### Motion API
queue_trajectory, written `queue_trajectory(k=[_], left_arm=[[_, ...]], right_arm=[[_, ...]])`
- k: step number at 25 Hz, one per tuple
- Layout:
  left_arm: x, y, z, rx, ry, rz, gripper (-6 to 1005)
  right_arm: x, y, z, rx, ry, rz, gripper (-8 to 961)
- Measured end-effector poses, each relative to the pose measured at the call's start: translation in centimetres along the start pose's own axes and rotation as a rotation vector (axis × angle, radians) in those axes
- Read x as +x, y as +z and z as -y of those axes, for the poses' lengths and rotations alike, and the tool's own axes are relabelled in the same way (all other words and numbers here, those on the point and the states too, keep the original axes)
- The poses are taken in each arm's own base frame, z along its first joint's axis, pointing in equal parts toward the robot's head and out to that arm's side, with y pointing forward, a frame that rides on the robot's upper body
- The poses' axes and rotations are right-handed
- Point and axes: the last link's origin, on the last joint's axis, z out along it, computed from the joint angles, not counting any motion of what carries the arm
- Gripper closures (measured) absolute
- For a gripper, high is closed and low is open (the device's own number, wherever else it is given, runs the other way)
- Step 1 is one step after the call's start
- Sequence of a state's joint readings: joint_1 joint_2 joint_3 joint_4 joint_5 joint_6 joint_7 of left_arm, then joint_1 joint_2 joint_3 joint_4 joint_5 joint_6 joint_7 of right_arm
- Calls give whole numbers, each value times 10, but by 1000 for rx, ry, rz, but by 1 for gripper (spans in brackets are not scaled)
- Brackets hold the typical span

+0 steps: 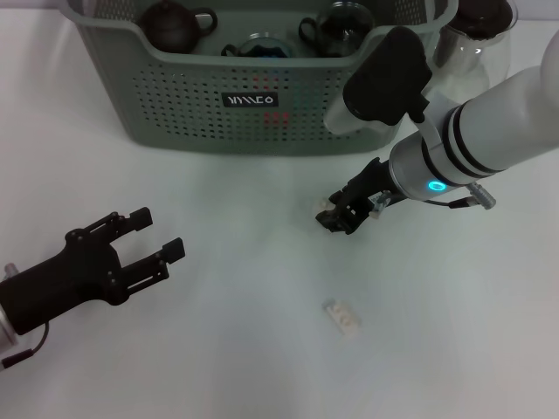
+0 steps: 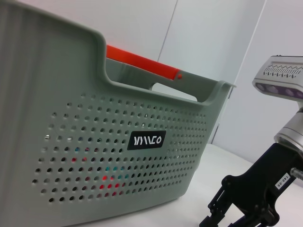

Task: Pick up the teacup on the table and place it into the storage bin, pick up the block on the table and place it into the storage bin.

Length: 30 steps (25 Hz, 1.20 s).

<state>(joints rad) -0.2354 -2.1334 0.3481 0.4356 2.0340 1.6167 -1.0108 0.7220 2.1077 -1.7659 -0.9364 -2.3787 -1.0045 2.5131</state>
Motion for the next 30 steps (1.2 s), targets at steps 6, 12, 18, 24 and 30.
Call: queue_trajectory(k=[6, 12, 18, 24, 30], left_arm=[[0, 0, 0, 0, -1, 0, 238], [0, 0, 0, -1, -3, -1, 238], [1, -1, 0, -5, -3, -4, 238], [3, 0, 1, -8, 1, -6, 238], [3, 3, 1, -9, 2, -6, 237]], right_arm=[[1, 0, 0, -1, 9, -1, 675], [-7, -15, 0, -10, 26, 33, 751], [-23, -78, -2, -113, 51, 101, 735], [-51, -174, -11, -192, -17, 372, 720], [-91, -182, 11, 4, -19, 547, 704]])
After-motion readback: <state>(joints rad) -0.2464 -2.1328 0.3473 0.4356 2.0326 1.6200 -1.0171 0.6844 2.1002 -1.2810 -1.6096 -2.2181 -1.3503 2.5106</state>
